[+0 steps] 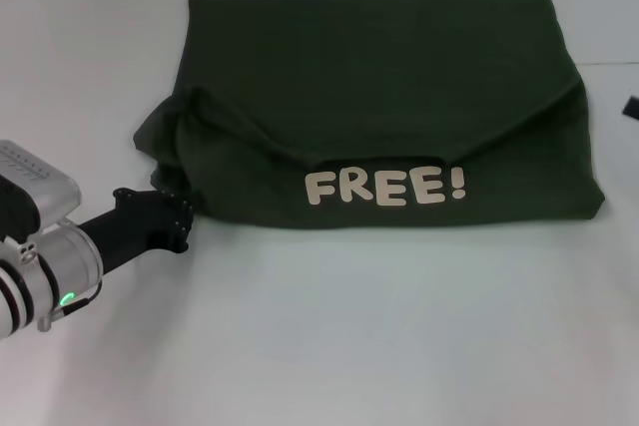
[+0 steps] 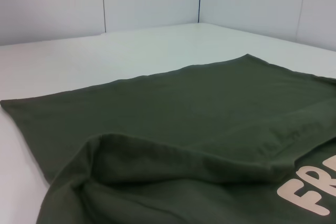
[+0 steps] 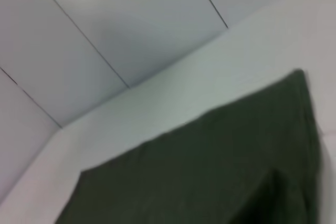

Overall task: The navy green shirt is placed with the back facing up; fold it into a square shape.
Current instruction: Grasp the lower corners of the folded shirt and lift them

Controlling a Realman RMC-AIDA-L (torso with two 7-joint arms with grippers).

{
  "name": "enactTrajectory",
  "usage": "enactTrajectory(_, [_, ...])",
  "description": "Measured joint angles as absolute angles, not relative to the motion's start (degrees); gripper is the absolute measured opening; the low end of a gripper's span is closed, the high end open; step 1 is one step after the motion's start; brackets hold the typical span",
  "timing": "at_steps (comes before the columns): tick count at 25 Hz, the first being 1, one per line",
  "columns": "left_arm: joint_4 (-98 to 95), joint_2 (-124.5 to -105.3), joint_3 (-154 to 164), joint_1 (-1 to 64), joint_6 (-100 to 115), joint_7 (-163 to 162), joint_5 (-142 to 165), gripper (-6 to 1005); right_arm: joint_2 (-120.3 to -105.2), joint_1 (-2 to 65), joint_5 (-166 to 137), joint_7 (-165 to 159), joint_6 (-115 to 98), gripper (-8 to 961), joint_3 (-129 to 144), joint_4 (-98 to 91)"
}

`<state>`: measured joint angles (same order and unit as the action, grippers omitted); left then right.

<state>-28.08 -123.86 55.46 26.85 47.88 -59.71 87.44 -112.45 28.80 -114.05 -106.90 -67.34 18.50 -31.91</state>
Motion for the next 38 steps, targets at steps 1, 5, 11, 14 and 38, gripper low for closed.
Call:
enactTrajectory(1, [-28.2, -123.85, 55.5, 26.8, 47.9, -59.7, 87.4, 83, -112.02, 28.8, -115.3, -108.1, -67.5, 496, 18.5, -32.0])
enactTrajectory(5, [-28.7, -123.84, 55.5, 26.4, 48.4, -59.8, 87.5, 27, -110.52, 29.0, -120.4, -113.4, -68.5, 490, 18.6, -32.7])
enactTrajectory(11, [-28.7, -123.83, 55.5, 26.3, 48.6, -59.8, 87.7, -1, -108.87, 29.4, -127.2, -119.7, -69.5, 481, 20.1, -32.8])
enactTrajectory(14, [-28.9, -123.84, 55.5, 26.3, 48.6, -59.8, 88.4, -2, -108.93, 29.7, -127.9, -120.3, -68.6, 476, 22.0, -32.2])
enactTrajectory(38, [-29.3, -123.84, 55.4, 26.5, 48.6, -60.5, 88.6, -1, -112.81, 32.2, -128.1, -119.2, -62.9, 441, 28.1, -30.3])
